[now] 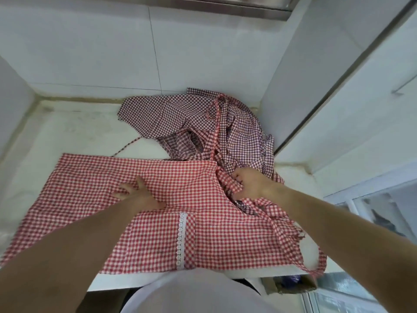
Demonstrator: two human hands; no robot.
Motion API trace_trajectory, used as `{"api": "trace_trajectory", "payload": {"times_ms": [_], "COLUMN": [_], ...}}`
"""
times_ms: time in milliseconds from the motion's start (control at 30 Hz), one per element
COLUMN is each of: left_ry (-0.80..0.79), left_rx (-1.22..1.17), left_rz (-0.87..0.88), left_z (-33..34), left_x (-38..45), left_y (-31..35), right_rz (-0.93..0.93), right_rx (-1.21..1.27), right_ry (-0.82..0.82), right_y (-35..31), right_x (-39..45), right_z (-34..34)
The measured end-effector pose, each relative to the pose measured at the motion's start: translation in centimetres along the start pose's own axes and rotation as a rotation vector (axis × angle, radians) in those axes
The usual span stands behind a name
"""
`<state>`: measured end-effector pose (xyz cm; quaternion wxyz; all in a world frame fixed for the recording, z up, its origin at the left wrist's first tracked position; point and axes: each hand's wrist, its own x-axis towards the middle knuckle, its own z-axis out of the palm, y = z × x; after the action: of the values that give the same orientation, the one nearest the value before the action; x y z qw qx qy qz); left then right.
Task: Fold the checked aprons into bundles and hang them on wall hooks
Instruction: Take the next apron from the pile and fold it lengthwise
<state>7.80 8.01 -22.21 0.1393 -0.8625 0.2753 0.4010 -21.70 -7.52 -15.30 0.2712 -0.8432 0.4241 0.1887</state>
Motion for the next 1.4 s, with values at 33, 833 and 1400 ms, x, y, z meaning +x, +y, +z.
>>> {"api": "trace_trajectory", "payload": {"times_ms": [33, 833, 1400], "left_ry": [0.007, 0.576, 0.194], "left_rx": [0.009, -0.179, -0.043], "left_rz": [0.009, 0.479, 1.047], "left_z": [-0.1, 2.6, 0.6], "left_x": [0.0, -4.6, -12.3], "left_y": [-0.3, 2.6, 16.6], "right_rz": [-0.003, 0.211, 0.065], "right_rx": [0.012, 0.616, 0.498], "right_ry": [0.042, 0.363, -0.108], "right_y": [0.3, 4.7, 5.5], "right_x": [-0.2, -4.7, -8.7], "right_z": [1.1, -3.3, -5.1]}}
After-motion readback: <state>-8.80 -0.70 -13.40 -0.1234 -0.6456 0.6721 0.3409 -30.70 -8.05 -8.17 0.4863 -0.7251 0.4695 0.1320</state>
